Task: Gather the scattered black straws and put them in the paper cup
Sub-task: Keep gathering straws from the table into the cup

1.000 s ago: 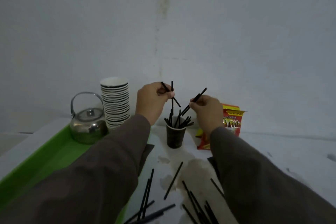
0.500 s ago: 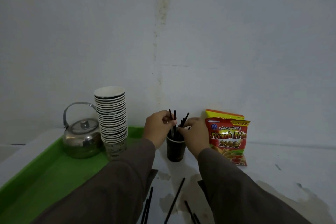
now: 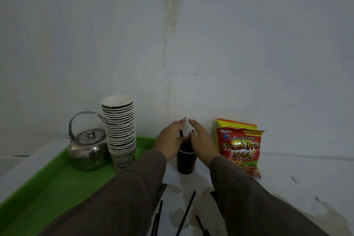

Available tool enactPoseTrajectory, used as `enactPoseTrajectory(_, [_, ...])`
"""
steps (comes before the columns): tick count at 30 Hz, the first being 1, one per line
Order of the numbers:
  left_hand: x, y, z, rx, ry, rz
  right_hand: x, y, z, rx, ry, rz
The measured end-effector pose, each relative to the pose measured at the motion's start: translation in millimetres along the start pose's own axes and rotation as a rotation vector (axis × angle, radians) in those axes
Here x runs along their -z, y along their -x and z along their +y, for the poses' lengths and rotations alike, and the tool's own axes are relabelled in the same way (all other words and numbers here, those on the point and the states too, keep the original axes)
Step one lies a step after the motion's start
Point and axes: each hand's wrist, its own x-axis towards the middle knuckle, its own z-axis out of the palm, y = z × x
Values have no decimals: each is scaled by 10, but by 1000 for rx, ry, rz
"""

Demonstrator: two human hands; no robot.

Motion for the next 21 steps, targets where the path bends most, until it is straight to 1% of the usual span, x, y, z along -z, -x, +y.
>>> enactPoseTrajectory(3, [-15, -39, -4, 15, -322, -149, 105, 65, -68, 19, -75, -1])
enactPoseTrajectory(5, [32, -46, 20, 32, -407, -160, 207, 148, -155, 49, -100, 23])
enactPoseTrajectory(8, [168, 41, 110, 43, -296, -85, 360, 384, -268, 99, -107, 68])
enactPoseTrajectory(11, [298, 316, 202, 5, -219, -14, 456, 726, -263, 127, -24, 93])
enactPoseTrajectory(14, [386, 816, 283, -48, -176, 15, 518, 1098, -183, 87, 59, 24])
enactPoseTrajectory(16, [413, 1206, 327, -65, -151, -20, 535, 1381, -129, 77, 118, -59])
enactPoseTrajectory(18, [414, 1579, 363, -59, -126, -93, 529, 1673, -98, 82, 177, -124])
enactPoseTrajectory(21, [351, 2045, 365, -56, -95, -161, 471, 2062, -107, 97, 202, -199])
